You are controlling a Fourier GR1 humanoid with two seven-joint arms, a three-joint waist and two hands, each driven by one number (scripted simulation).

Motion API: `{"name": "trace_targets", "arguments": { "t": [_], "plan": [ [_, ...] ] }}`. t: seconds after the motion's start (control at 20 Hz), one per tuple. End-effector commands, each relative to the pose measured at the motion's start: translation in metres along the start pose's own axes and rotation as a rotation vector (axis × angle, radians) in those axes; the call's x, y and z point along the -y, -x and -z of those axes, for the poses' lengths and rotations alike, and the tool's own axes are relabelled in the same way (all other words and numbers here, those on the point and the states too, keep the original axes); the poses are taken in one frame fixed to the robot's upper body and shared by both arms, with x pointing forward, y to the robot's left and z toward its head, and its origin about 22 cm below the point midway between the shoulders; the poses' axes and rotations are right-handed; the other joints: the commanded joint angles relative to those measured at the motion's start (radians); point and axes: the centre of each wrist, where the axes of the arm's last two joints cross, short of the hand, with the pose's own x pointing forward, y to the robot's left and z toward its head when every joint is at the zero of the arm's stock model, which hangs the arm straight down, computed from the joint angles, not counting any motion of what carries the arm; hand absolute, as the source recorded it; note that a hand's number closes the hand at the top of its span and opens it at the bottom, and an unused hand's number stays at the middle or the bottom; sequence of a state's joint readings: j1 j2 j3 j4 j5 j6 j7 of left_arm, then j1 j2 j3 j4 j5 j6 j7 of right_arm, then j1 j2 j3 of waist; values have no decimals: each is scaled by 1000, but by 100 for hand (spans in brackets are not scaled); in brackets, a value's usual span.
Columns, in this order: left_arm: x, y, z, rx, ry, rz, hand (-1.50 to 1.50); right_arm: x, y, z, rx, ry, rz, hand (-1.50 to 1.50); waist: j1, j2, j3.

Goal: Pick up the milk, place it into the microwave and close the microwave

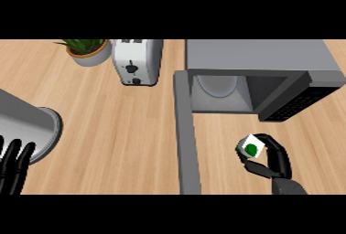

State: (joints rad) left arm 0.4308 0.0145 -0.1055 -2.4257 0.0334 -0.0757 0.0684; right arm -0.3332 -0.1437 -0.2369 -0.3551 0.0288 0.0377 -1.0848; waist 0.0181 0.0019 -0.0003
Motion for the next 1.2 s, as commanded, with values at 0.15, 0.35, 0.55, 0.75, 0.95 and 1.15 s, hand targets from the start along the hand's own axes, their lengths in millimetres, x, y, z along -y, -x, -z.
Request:
{"name": "trace_targets", "arguments": {
  "t": [0.15,0.35,0.55,0.75,0.95,1.15],
  "plan": [
    [-3,0,-5,-4,-3,-2,-150,11,-1,-10,130,-146,150,150,-11,-3,1],
    [-10,9,-6,-14,-24,4,-150,-6,4,-40,154,-167,166,150,-19,-6,0],
    [-17,1,-3,-25,-23,-6,-150,-28,-3,-34,159,-166,152,150,-19,-4,0],
    [-8,-2,-5,-52,-40,-6,-150,-37,-30,-2,161,-170,126,150,-17,-4,0],
    [-7,7,-13,-41,-44,1,-150,-50,-57,3,197,-139,101,150,-16,-5,0],
    [-33,6,-19,-41,-43,10,-150,-69,-88,35,218,-169,55,150,-12,-5,-1]
  ]
}}
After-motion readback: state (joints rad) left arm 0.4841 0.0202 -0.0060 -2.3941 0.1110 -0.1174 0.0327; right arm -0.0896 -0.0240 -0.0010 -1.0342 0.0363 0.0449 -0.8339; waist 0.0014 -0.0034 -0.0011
